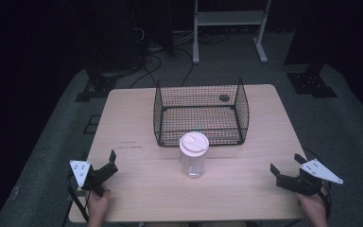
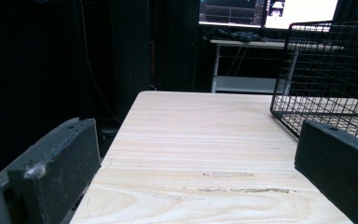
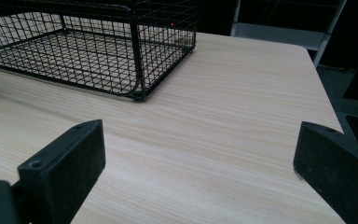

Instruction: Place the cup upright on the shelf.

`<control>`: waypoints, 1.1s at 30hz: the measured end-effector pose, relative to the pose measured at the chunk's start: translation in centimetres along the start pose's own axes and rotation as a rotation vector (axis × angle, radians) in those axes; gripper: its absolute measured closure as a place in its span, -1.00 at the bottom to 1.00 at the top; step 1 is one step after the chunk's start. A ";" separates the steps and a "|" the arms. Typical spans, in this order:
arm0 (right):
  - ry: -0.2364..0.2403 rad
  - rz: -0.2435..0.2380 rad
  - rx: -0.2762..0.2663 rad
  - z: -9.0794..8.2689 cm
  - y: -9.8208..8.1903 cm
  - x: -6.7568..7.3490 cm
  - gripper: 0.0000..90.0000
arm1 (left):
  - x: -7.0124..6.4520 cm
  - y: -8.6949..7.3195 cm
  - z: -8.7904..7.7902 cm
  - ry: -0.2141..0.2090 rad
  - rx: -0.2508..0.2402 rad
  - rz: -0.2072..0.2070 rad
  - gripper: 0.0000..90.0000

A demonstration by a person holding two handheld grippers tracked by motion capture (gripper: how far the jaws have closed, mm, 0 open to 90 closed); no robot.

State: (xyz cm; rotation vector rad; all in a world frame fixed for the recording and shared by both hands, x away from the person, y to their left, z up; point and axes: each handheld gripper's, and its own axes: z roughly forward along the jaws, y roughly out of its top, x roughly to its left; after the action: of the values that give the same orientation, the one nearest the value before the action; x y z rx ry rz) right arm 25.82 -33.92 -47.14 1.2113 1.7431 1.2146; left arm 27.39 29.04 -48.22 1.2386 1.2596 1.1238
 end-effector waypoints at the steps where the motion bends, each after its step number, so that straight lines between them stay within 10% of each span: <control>1: 0.002 0.005 -0.002 0.0 0.0 0.0 -0.96 | 0.0 0.0 0.0 -0.001 0.000 -0.001 -1.00; 33: 0.203 -0.135 -0.030 0.9 4.7 6.2 -0.96 | -0.1 0.0 0.0 -0.005 -0.003 0.003 -1.00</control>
State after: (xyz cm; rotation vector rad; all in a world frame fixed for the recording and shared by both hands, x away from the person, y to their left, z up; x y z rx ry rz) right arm 25.95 -27.15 -43.16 0.9642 1.9129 1.3144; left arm 27.36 28.97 -48.22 1.2406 1.2517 1.1237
